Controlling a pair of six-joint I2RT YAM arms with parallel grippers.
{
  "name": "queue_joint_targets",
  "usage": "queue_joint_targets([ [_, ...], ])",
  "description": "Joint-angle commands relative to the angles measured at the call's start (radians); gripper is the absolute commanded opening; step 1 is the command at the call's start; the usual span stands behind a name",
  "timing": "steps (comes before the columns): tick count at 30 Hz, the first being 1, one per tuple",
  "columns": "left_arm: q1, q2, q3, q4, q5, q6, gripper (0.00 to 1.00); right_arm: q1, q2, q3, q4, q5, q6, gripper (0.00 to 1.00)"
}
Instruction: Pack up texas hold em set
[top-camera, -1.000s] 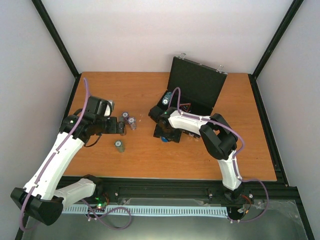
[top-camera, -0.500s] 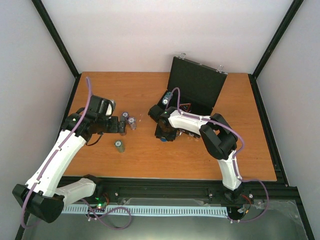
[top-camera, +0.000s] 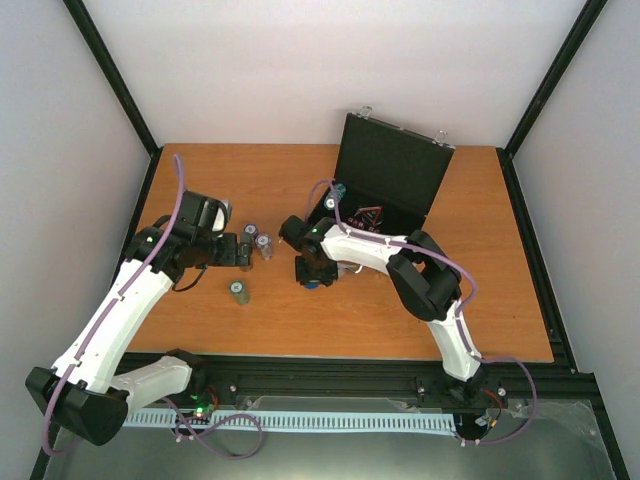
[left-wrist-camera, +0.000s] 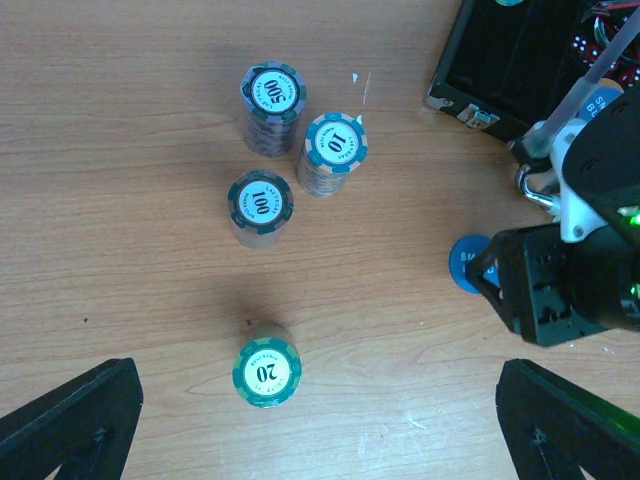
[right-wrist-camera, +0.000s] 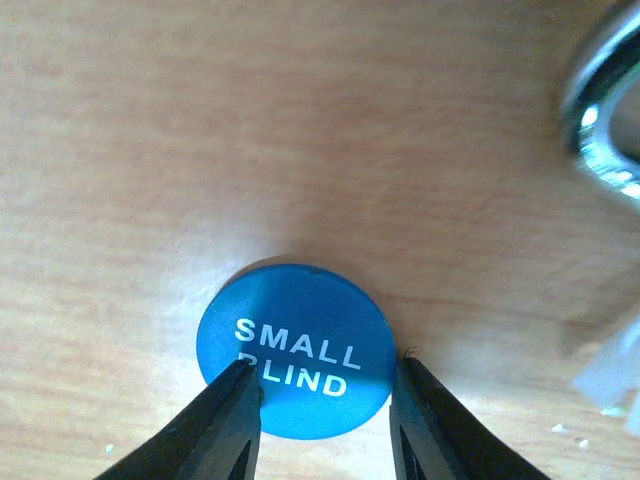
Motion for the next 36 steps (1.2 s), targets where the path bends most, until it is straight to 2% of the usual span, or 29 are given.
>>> queue_joint_targets([
  [1, 0.002, -0.009, 0.001, 0.011, 0.001, 0.016, 1.0, 0.037, 0.035, 0.023, -0.067, -0.042, -0.14, 0.37],
  [3, 0.001, -0.01, 0.001, 0.011, 0.003, 0.016, 1.0, 0.048, 0.031, 0.026, -0.079, -0.066, -0.191, 0.37],
  [5, 0.0, -0.01, -0.001, 0.012, 0.003, 0.016, 1.0, 0.062, 0.015, 0.02, -0.092, -0.058, -0.223, 0.43],
  [10, 0.002, -0.009, -0.001, 0.013, 0.008, 0.014, 1.0, 0.081, -0.022, 0.029, -0.098, -0.03, -0.243, 0.73],
  [12, 0.001, -0.009, 0.002, 0.015, 0.01, 0.013, 1.0, 0.086, -0.019, 0.049, -0.097, -0.029, -0.248, 0.8],
  [22, 0.001, -0.009, 0.01, 0.006, 0.005, 0.02, 1.0, 0.116, 0.137, 0.208, -0.174, -0.007, -0.267, 0.81],
  [29, 0.001, -0.022, 0.005, 0.0, -0.008, 0.023, 1.0, 0.115, 0.125, 0.138, -0.179, 0.029, -0.251, 0.82],
  [36, 0.001, -0.016, -0.002, 0.009, 0.004, 0.019, 1.0, 0.118, 0.102, 0.154, -0.185, 0.076, -0.268, 0.81],
])
